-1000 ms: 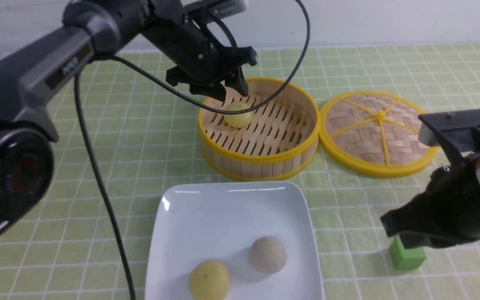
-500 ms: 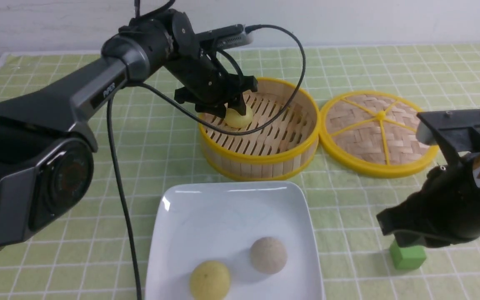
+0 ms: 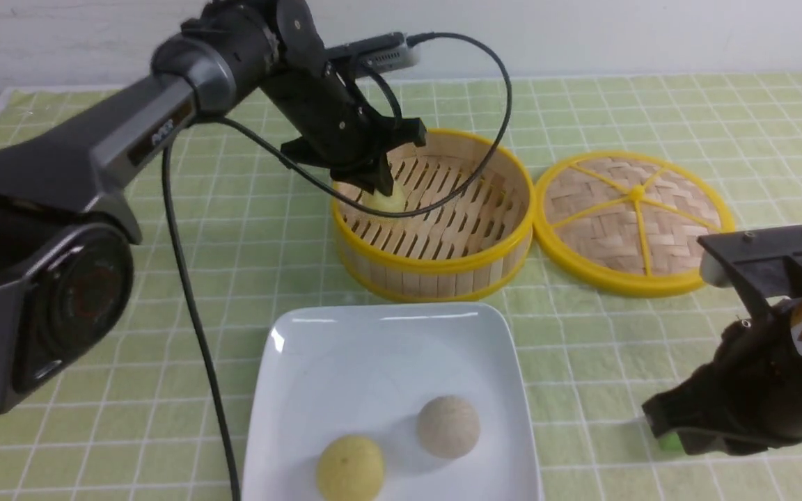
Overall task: Put the steamed buns into the plate on the green tablecloth.
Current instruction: 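Carry the bun from the bamboo steamer to the plate with the left gripper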
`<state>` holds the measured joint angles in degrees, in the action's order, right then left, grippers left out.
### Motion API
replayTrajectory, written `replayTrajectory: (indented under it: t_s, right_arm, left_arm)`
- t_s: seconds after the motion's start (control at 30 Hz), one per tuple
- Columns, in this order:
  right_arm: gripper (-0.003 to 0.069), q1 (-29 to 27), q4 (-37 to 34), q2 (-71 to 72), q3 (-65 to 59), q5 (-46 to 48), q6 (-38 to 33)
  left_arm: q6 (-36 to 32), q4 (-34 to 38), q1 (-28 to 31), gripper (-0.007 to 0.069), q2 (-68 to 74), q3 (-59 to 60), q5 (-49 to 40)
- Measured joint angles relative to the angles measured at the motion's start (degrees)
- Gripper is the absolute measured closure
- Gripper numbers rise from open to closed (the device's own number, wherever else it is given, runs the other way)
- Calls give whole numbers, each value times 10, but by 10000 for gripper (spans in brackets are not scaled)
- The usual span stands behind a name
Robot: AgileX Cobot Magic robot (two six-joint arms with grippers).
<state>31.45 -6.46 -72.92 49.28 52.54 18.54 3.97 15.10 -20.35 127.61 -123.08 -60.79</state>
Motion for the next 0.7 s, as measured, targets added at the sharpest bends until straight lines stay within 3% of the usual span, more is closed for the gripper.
replayTrajectory:
  t_s: [0.23,0.37,0.5,0.57,0.67,0.7]
  right_arm:
    - [639,0,39,11,0,15,0]
    - [638,0,51,32,-1,31,0]
    - [633,0,65,73,-1,44,0]
    - [631,0,69,104,-1,47,0]
    - [629,0,76,130,-1,47,0]
    - [627,0,78,144,-1,47,0]
  left_arm:
    - [-22,-58,1,606,-179,-1,-97]
    - [-25,-78,1,606,-246,23,-102]
    - [-26,-70,1,605,-339,167,-102]
    - [-32,-20,-5,605,-379,331,-92]
    - [-51,22,-25,603,-390,442,-29]
    - [-68,44,-41,602,-389,504,29]
